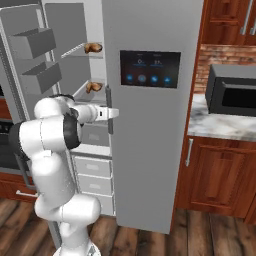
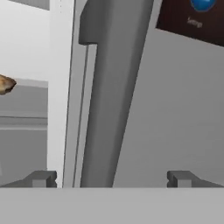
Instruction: There's a chicken drumstick in the fridge that needs to be moved to the freezer for freezing. Pick up the chicken drumstick from the fridge, place it on any shelf in the freezer, and close the fridge and freezer doors when done.
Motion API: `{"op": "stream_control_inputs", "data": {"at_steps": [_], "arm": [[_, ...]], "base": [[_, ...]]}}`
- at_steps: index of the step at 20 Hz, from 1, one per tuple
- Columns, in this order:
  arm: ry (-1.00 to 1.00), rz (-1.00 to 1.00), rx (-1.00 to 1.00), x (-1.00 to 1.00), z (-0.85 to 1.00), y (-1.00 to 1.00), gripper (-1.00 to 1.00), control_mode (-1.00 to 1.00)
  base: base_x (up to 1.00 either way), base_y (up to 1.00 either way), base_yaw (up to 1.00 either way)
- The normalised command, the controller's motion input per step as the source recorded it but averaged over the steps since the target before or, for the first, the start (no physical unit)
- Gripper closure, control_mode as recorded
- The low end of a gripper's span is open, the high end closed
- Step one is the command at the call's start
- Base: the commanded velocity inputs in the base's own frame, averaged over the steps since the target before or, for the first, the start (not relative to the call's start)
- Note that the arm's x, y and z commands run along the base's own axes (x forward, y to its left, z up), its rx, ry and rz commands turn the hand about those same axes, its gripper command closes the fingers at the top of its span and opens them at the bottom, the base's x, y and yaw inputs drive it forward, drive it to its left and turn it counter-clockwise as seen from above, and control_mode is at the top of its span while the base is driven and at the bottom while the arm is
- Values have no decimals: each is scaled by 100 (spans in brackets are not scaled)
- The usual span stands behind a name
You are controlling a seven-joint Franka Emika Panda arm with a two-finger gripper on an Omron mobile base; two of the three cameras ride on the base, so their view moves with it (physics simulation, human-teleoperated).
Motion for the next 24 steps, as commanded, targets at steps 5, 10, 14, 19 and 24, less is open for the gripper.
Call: {"op": "stream_control_inputs", "data": {"at_steps": [5, 10, 14, 19, 24], "arm": [[0, -10, 0, -59, 42, -30, -100, -100], [-17, -1, -1, -75, 97, -11, -100, -100], [-23, 3, -24, -98, 100, -25, -100, -100], [-9, 7, -55, -100, 94, -22, -100, -100], [5, 12, -83, -100, 58, -6, -100, -100]], "base": [[0, 0, 0], [0, 0, 0], [0, 0, 0], [0, 0, 0], [0, 0, 0]]}}
